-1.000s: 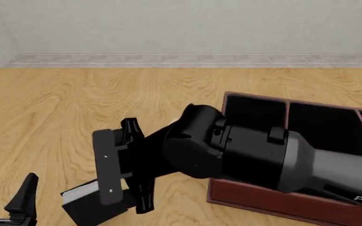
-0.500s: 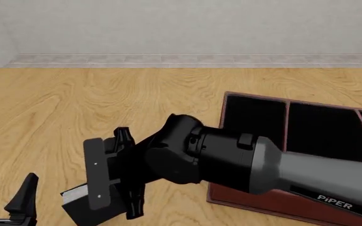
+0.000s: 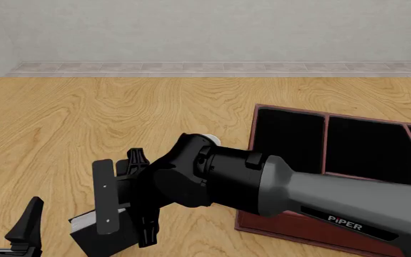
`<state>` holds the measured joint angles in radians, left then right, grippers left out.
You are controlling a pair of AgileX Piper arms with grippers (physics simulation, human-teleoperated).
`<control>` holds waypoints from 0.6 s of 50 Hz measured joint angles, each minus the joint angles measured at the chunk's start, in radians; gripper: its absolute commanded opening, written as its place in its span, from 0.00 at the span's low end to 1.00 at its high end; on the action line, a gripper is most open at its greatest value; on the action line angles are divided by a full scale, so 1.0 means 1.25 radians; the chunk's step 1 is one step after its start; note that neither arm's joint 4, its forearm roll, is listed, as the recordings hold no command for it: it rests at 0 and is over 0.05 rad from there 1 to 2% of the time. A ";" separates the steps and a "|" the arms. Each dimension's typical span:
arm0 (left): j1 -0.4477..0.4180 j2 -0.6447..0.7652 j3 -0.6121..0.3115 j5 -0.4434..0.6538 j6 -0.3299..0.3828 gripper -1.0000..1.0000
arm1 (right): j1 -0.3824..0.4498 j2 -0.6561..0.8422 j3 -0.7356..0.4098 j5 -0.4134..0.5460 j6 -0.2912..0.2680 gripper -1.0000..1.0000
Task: Pick up the book and place it in the left compartment of the caddy.
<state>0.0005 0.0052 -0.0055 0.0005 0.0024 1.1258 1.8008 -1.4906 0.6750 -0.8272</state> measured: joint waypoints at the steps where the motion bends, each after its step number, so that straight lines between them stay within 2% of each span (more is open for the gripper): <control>1: 0.000 0.000 0.000 0.000 0.000 1.00 | -0.001 0.002 -0.001 0.000 0.000 1.00; 30: 0.000 0.000 0.000 0.000 0.000 1.00 | -0.012 0.046 -0.021 -0.002 0.009 1.00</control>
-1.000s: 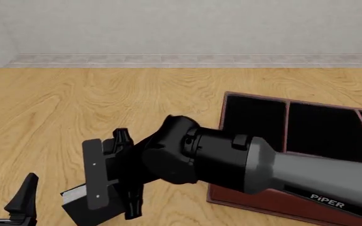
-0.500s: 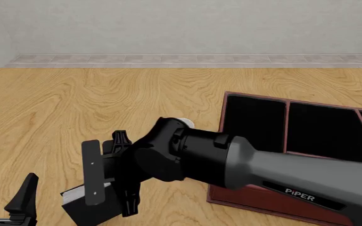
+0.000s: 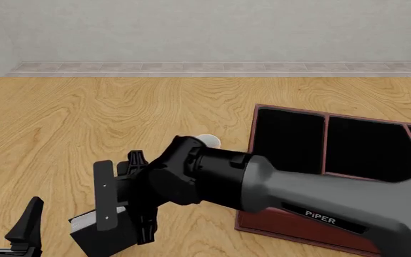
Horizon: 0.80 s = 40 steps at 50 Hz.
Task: Pick up the book and place it in the left compartment of the caddy.
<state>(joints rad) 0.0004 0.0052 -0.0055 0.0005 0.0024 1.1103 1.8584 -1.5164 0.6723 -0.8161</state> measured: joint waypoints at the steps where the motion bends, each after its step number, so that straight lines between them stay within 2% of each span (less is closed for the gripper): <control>1: 0.000 0.000 0.000 0.000 0.000 1.00 | 0.000 0.001 -0.001 0.000 0.000 1.00; 40: 0.000 0.000 0.000 0.000 0.000 1.00 | -0.017 0.047 -0.001 -0.017 -0.001 1.00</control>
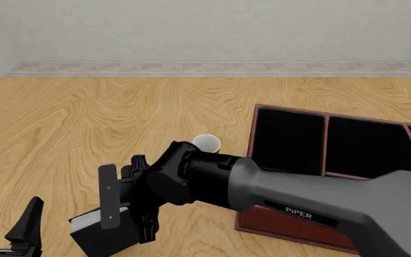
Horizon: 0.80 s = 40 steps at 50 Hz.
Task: Pick up the book and place it in the left compartment of the caddy.
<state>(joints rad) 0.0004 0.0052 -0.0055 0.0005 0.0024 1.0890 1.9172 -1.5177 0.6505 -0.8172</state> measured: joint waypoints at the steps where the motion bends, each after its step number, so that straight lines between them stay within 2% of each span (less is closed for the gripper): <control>1: 0.000 0.000 0.000 0.000 0.000 1.00 | 0.000 0.001 0.000 0.000 0.000 1.00; 40: 0.000 0.000 0.000 0.000 0.000 1.00 | -0.004 0.029 -0.006 -0.004 0.008 1.00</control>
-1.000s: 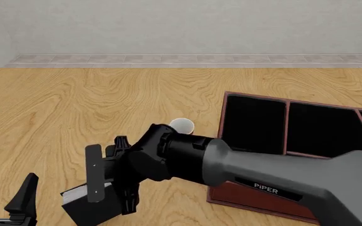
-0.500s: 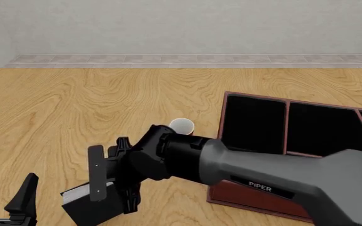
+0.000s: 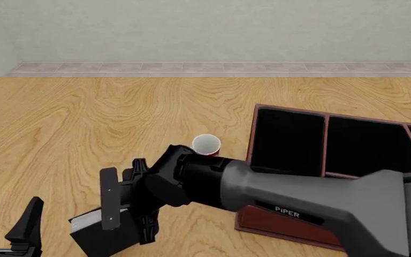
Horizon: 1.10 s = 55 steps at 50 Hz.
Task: Pick up the book and place it in the left compartment of the caddy.
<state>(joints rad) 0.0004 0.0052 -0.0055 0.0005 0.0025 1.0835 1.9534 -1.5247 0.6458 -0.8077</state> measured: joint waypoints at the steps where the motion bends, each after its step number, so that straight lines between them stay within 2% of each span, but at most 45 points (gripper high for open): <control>1: 0.000 0.000 0.000 0.000 0.000 1.00 | 0.000 0.001 0.000 0.000 0.000 1.00; 16: 0.000 0.000 0.000 0.000 0.000 1.00 | 0.003 0.011 0.002 -0.009 0.011 1.00; 17: 0.000 0.000 0.000 0.000 0.000 1.00 | 0.003 0.011 0.003 -0.009 0.013 0.00; 55: 0.000 0.000 0.000 0.000 0.000 1.00 | 0.000 -0.039 0.006 0.047 -0.010 0.00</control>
<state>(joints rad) 0.0004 0.0052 -0.0055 0.0005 0.0024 1.0830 1.9050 -1.5166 0.7047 -0.8199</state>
